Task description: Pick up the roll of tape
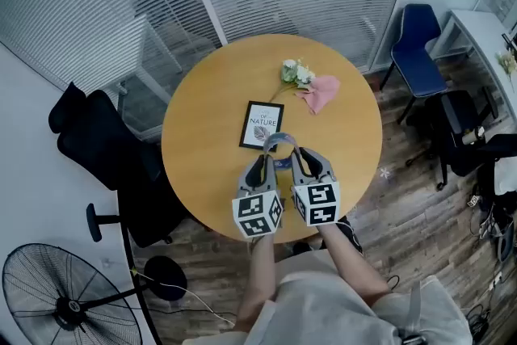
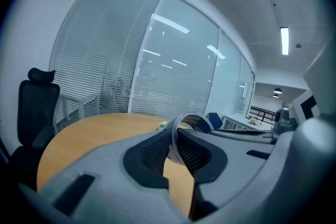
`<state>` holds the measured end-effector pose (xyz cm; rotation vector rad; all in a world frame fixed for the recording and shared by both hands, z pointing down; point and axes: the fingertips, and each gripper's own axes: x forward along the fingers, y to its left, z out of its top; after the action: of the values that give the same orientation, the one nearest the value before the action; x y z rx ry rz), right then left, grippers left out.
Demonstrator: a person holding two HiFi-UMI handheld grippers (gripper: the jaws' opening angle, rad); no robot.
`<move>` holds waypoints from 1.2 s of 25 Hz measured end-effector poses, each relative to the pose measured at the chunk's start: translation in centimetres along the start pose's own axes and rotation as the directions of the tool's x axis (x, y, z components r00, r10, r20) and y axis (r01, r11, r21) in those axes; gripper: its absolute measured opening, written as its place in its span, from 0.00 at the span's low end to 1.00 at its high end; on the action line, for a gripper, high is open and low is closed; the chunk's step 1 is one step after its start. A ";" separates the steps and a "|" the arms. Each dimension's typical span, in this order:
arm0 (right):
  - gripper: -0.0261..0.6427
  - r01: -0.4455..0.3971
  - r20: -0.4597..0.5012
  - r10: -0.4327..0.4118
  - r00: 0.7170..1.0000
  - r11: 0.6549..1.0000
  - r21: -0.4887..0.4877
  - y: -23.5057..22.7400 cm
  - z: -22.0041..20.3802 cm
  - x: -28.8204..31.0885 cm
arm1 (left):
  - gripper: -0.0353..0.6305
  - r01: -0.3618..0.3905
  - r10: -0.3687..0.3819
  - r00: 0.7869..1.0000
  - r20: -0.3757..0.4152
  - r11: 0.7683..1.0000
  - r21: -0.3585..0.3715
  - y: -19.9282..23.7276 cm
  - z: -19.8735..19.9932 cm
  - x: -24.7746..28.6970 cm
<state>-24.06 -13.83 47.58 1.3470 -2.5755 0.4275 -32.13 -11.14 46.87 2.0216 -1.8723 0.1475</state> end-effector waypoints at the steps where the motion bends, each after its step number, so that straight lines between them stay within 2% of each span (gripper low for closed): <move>1: 0.12 -0.005 0.006 0.005 1.000 1.000 -0.001 0.2 0.5 0.1 | 0.13 -0.002 0.002 1.000 0.009 1.000 0.004 0.1 0.5 -0.1; 11: 0.12 -0.028 0.071 0.029 0.997 0.999 -0.026 1.5 4.0 0.4 | 0.13 -0.018 0.016 0.996 0.087 0.999 0.029 0.8 4.1 -0.8; 17: 0.12 -0.054 0.089 0.057 0.994 0.998 -0.036 2.7 4.8 0.6 | 0.13 -0.040 0.036 0.994 0.107 0.999 0.032 1.7 4.9 -1.3; 25: 0.11 -0.076 0.068 0.079 0.994 0.996 -0.046 3.0 3.9 0.5 | 0.13 -0.061 0.059 0.993 0.100 0.998 0.020 2.0 3.8 -1.8; 30: 0.11 -0.083 0.050 0.084 0.995 0.996 -0.031 3.2 2.7 0.2 | 0.13 -0.058 0.055 0.995 0.081 0.998 0.038 1.9 2.9 -2.4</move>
<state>-26.91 -13.14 44.57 1.2598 -2.6764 0.3730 -34.80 -9.94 43.80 2.0303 -1.9913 0.1226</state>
